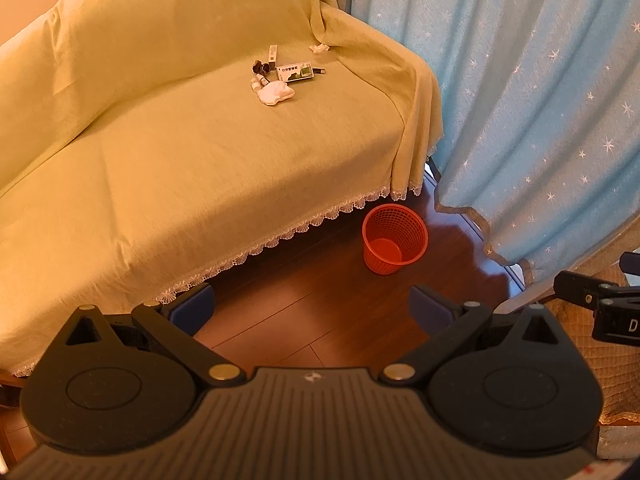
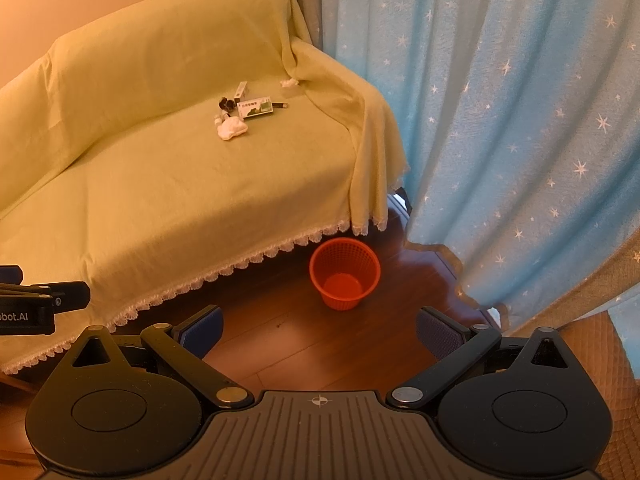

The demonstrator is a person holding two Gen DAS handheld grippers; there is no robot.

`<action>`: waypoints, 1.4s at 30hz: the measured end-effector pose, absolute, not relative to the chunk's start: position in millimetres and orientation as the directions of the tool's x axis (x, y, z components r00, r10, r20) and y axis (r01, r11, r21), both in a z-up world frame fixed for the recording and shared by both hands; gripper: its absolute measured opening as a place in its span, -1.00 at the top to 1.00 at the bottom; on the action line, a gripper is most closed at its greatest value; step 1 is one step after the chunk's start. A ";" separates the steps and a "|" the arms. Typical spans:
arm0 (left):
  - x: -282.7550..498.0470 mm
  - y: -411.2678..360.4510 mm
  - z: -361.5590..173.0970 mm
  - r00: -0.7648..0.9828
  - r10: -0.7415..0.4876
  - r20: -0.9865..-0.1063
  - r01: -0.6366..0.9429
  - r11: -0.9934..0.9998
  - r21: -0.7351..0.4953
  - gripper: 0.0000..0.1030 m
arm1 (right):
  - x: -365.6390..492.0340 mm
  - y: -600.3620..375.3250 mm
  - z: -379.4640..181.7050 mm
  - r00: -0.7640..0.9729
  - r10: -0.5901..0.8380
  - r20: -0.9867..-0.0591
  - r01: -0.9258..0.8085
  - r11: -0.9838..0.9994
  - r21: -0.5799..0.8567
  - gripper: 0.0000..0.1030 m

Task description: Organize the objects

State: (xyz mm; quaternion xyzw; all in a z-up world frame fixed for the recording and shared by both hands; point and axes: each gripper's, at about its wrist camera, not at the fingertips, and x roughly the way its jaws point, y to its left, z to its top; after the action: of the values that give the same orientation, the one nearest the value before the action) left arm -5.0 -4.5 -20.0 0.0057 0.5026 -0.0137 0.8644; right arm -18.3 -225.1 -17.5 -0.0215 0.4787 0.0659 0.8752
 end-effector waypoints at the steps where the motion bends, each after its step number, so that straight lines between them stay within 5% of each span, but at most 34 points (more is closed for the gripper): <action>1: -4.7 -4.7 -19.7 0.494 -0.018 -0.869 0.030 1.000 -0.004 -0.98 | -17.9 -224.5 -18.0 0.532 0.095 -0.841 -0.137 0.990 0.025 -0.95; 42: 65.8 18.6 -69.5 0.438 -0.083 -0.895 0.112 0.993 -0.037 -0.97 | 42.9 -192.8 -70.2 0.505 0.098 -0.858 -0.176 0.984 0.009 -0.95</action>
State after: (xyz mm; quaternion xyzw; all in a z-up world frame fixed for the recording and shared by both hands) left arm 65.8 18.6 -69.5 0.0141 0.5268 -0.0575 0.8479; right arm 42.9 -192.8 -70.2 -0.0394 0.4913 0.0791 0.8665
